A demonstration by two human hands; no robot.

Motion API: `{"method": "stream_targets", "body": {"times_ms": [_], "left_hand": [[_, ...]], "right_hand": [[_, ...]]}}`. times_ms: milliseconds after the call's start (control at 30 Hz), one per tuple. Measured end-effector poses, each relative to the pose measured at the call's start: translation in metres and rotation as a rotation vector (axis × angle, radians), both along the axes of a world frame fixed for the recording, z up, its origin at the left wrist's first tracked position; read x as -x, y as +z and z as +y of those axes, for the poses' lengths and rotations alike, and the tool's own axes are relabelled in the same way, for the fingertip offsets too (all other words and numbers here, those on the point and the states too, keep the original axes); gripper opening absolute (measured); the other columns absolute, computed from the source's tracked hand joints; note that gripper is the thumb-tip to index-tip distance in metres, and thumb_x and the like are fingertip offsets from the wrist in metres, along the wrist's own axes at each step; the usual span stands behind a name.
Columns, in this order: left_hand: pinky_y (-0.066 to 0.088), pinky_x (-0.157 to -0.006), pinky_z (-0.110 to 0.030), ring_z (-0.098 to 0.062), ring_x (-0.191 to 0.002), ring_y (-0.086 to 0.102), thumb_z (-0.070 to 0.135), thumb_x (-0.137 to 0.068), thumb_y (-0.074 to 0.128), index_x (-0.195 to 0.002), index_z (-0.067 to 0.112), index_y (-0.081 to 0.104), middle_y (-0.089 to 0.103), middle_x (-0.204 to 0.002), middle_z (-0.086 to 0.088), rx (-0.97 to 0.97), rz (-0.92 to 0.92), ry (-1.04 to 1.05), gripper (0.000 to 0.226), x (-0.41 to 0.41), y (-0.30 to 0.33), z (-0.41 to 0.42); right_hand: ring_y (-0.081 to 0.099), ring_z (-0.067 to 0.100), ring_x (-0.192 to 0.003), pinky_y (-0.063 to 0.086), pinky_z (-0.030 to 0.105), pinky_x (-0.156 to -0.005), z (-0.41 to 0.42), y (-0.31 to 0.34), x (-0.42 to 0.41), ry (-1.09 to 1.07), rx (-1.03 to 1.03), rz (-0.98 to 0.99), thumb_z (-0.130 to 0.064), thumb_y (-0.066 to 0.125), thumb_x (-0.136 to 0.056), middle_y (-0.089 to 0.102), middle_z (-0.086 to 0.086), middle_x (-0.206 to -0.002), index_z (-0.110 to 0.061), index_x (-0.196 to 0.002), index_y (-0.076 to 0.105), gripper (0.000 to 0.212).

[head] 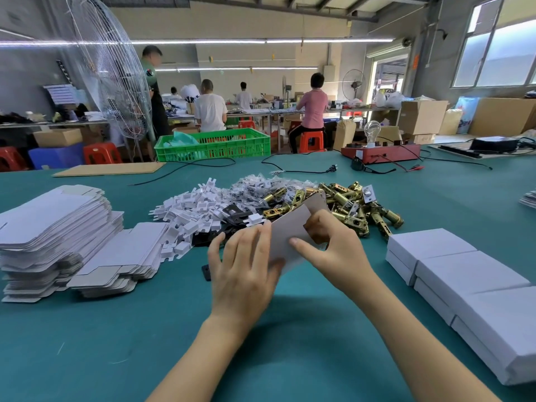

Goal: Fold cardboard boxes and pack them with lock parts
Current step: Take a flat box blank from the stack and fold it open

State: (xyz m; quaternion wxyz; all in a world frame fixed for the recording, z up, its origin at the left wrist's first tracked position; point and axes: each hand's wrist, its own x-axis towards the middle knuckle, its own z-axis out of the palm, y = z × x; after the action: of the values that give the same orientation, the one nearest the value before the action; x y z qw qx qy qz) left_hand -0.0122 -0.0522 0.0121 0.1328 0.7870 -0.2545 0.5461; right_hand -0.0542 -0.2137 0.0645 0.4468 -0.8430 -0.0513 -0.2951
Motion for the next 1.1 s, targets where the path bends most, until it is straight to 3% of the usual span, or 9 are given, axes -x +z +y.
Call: {"method": "stream_targets", "body": {"times_ms": [67,133,300,433,533,767,900,1000,1100], "left_hand": [[0.036,-0.101,-0.061,-0.031,-0.119,0.047,0.055,-0.071,0.075,-0.136,0.003,0.043,0.059,-0.126,-0.02,-0.048,0.113,0.085,0.089,0.004,-0.003,-0.007],[0.032,-0.104,-0.065,-0.035,-0.124,0.046,0.063,-0.064,0.072,-0.139,0.002,0.038,0.052,-0.131,-0.023,-0.046,0.162,0.12,0.103,0.003,-0.004,-0.007],[0.031,-0.107,-0.062,-0.035,-0.118,0.043,0.061,-0.077,0.05,-0.138,0.0,0.037,0.041,-0.126,-0.018,0.006,0.096,0.078,0.087,-0.005,-0.002,0.002],[0.041,-0.102,-0.06,-0.034,-0.113,0.045,0.048,-0.074,0.054,-0.134,0.0,0.038,0.058,-0.114,-0.025,0.001,0.106,0.017,0.079,-0.005,-0.004,-0.003],[0.049,-0.094,-0.051,-0.036,-0.105,0.054,0.042,-0.07,0.061,-0.131,0.001,0.041,0.063,-0.109,-0.023,-0.012,0.121,-0.015,0.077,-0.005,-0.004,-0.003],[0.05,-0.088,-0.046,-0.036,-0.096,0.064,0.048,-0.07,0.06,-0.126,0.004,0.043,0.065,-0.103,-0.02,0.015,0.153,-0.041,0.073,-0.003,-0.002,-0.002],[0.041,-0.089,-0.04,-0.035,-0.096,0.062,0.052,-0.07,0.057,-0.123,0.003,0.044,0.065,-0.101,-0.02,0.032,0.145,-0.066,0.074,-0.004,-0.002,-0.005],[0.042,-0.078,-0.038,-0.033,-0.089,0.058,0.052,-0.071,0.054,-0.118,0.003,0.045,0.066,-0.096,-0.019,0.043,0.108,-0.082,0.068,-0.004,0.001,-0.006],[0.046,-0.06,-0.038,-0.034,-0.071,0.061,0.046,-0.086,0.043,-0.112,0.003,0.047,0.064,-0.087,-0.016,0.062,0.086,-0.093,0.05,-0.003,0.005,-0.007]], "right_hand": [[0.064,0.005,-0.078,0.048,0.025,-0.071,0.01,-0.001,0.002,-0.018,-0.072,0.027,-0.019,0.076,-0.078,0.069,-0.011,-0.077,-0.029,-0.08,0.058,0.021],[0.064,0.003,-0.073,0.047,0.024,-0.069,0.024,-0.003,0.005,-0.042,-0.168,0.024,-0.021,0.077,-0.078,0.07,-0.011,-0.072,-0.034,-0.075,0.059,0.023],[0.055,0.013,-0.06,0.053,0.043,-0.064,0.037,0.001,0.01,0.057,-0.144,0.104,-0.019,0.07,-0.083,0.066,-0.001,-0.063,-0.016,-0.072,0.059,0.015],[0.032,0.021,-0.055,0.03,0.034,-0.052,0.034,0.007,0.013,-0.077,0.267,0.137,-0.03,0.064,-0.083,0.037,0.003,-0.051,-0.015,-0.057,0.032,0.044],[0.034,0.02,-0.056,0.024,0.031,-0.049,0.034,0.009,0.018,-0.207,0.463,0.115,-0.042,0.059,-0.084,0.035,0.003,-0.052,-0.017,-0.057,0.026,0.049],[0.03,0.011,-0.052,0.021,0.026,-0.051,0.037,0.001,0.012,0.051,0.124,0.056,-0.021,0.067,-0.088,0.03,-0.004,-0.051,-0.022,-0.058,0.03,0.048],[0.034,0.012,-0.053,0.024,0.026,-0.051,0.036,-0.005,0.009,0.026,0.167,0.012,-0.021,0.065,-0.09,0.033,-0.006,-0.051,-0.023,-0.061,0.031,0.045],[0.035,0.018,-0.057,0.032,0.038,-0.055,0.037,-0.006,0.009,0.008,0.248,-0.039,-0.024,0.064,-0.091,0.034,-0.009,-0.052,-0.022,-0.067,0.034,0.038],[0.041,0.023,-0.059,0.033,0.038,-0.054,0.038,-0.009,0.008,-0.025,0.303,-0.098,-0.026,0.064,-0.09,0.037,-0.012,-0.057,-0.02,-0.075,0.039,0.03]]}}
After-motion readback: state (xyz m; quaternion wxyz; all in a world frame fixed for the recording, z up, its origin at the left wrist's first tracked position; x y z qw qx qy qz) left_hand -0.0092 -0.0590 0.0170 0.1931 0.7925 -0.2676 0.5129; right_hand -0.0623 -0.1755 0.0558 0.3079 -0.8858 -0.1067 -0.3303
